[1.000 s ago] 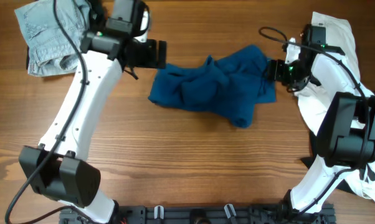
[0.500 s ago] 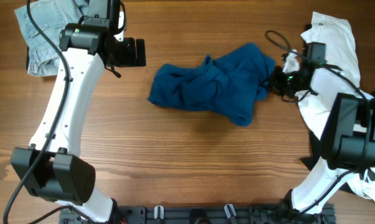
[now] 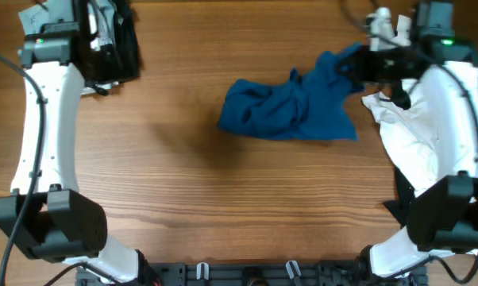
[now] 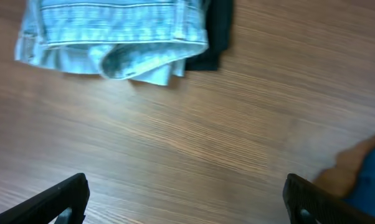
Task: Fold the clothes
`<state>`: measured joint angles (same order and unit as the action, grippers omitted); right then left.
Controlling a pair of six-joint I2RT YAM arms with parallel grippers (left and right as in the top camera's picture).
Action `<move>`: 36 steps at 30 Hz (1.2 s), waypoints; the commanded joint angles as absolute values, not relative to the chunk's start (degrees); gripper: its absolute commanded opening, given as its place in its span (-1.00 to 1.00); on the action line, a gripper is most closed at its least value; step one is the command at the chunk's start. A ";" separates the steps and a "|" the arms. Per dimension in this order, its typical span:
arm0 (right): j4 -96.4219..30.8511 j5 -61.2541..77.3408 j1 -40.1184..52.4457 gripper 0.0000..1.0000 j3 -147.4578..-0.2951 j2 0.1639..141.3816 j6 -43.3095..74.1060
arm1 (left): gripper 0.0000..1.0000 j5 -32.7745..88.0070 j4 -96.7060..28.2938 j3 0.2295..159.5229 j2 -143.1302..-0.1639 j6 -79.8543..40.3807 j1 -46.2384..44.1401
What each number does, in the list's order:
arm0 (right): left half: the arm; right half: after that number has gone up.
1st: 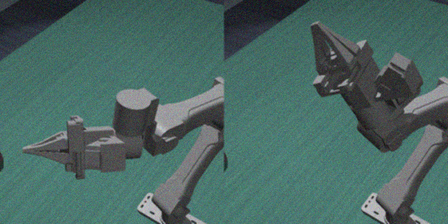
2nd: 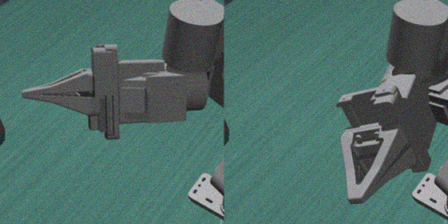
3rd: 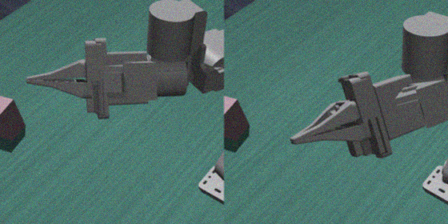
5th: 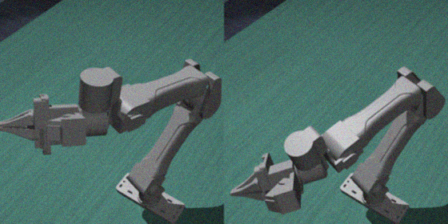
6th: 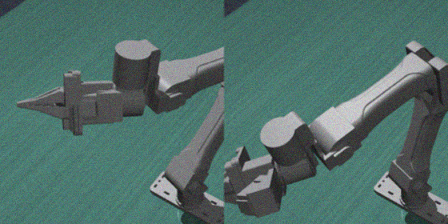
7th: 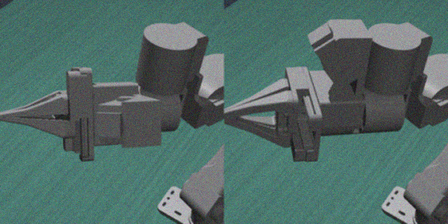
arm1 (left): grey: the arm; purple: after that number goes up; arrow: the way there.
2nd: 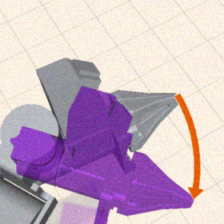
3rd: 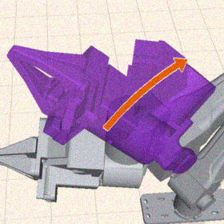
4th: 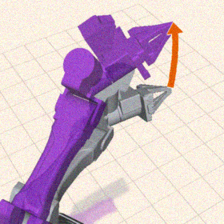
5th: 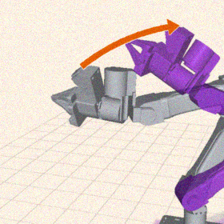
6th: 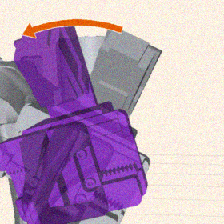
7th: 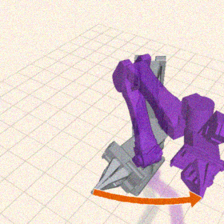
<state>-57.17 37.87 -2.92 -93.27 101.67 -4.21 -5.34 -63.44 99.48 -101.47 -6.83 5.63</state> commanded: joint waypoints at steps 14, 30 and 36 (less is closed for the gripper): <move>-45.65 28.05 31.31 0.68 -95.66 111.83 4.69 | 1.00 -6.07 -63.44 99.22 -108.95 -7.99 9.28; -64.42 19.31 3.42 0.99 -109.60 108.79 3.03 | 1.00 26.13 -62.98 99.22 -115.42 1.06 -5.89; -66.15 19.27 0.30 1.00 -109.06 109.34 2.98 | 1.00 28.82 -54.65 99.22 -124.86 -13.93 -17.37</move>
